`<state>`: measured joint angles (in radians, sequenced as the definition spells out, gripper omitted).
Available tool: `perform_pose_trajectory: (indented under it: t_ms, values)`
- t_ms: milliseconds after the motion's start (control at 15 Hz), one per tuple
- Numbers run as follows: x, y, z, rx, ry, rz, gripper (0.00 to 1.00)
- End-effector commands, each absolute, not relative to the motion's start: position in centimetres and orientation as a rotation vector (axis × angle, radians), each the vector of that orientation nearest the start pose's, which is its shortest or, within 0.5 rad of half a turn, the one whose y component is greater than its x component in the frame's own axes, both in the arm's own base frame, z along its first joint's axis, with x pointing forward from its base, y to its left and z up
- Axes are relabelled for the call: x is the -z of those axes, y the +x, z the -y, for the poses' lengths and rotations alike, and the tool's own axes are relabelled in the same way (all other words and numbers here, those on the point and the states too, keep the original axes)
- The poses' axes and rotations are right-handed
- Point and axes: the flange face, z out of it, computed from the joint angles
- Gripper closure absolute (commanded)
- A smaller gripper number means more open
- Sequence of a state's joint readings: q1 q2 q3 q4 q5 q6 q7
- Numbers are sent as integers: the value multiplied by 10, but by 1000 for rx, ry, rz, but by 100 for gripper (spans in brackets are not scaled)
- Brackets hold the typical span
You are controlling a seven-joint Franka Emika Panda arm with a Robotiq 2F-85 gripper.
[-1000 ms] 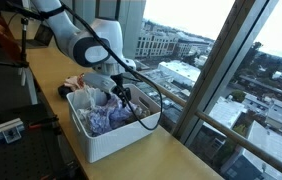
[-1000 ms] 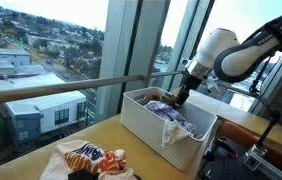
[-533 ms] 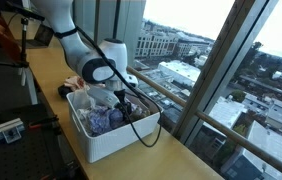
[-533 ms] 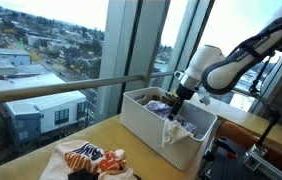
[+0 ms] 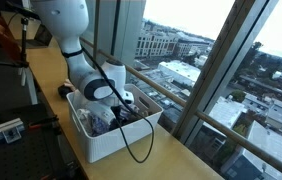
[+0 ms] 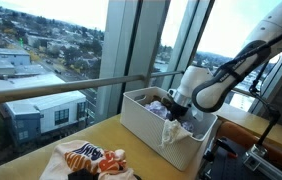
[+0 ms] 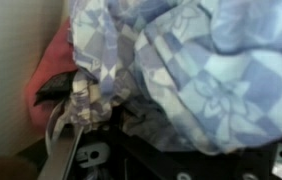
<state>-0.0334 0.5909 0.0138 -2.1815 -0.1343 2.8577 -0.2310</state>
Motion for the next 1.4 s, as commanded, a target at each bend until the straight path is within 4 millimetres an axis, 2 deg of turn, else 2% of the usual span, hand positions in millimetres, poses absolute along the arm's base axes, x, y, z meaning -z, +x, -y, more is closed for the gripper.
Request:
perform_pose_trajectory:
  t_ms: [0, 67, 133, 533, 733, 867, 1000, 1133, 1333]
  values:
    - [-97, 561, -7, 97, -3137, 510, 0]
    - [-98, 563, -9, 97, -3135, 504, 25]
    - [-102, 564, -10, 107, -3135, 500, 26]
    - [-138, 565, -18, 163, -3121, 497, 72]
    - [-164, 559, -22, 196, -3113, 507, 94]
    - [-180, 554, -24, 210, -3110, 513, 100]
    - [-201, 547, -26, 229, -3114, 519, 97]
    - [-231, 541, -29, 261, -3121, 529, 97]
    - [-295, 537, -38, 332, -3133, 548, 97]
